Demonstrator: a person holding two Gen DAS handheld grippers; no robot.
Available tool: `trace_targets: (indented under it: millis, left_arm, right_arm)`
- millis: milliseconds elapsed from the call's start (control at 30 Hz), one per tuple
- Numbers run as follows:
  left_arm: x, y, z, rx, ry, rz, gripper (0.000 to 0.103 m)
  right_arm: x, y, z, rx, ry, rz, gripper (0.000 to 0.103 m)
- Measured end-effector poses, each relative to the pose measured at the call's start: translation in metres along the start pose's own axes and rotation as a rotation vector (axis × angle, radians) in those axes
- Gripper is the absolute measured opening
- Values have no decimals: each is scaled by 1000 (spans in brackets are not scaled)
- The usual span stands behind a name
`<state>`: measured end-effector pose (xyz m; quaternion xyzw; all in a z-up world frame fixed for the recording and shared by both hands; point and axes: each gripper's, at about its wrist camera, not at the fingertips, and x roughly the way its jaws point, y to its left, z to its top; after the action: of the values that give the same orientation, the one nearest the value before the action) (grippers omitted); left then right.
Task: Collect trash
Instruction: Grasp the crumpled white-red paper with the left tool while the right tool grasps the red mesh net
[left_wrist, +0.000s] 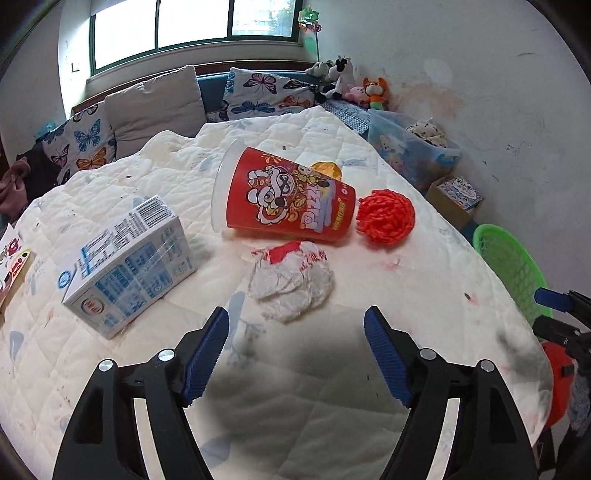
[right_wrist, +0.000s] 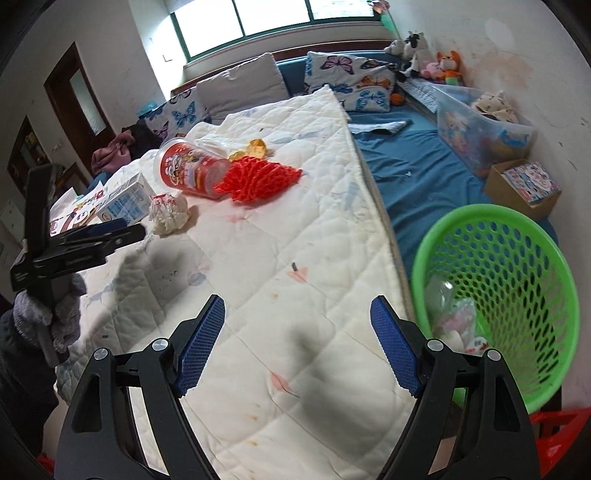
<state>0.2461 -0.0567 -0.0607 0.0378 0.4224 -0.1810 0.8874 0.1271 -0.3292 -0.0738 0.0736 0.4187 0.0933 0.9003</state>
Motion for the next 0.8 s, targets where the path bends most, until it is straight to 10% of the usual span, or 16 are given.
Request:
trace_targets:
  millis: [800]
  left_arm:
    - [17, 9, 7, -20, 18, -23, 46]
  right_arm:
    - [66, 29, 76, -20, 29, 84, 83]
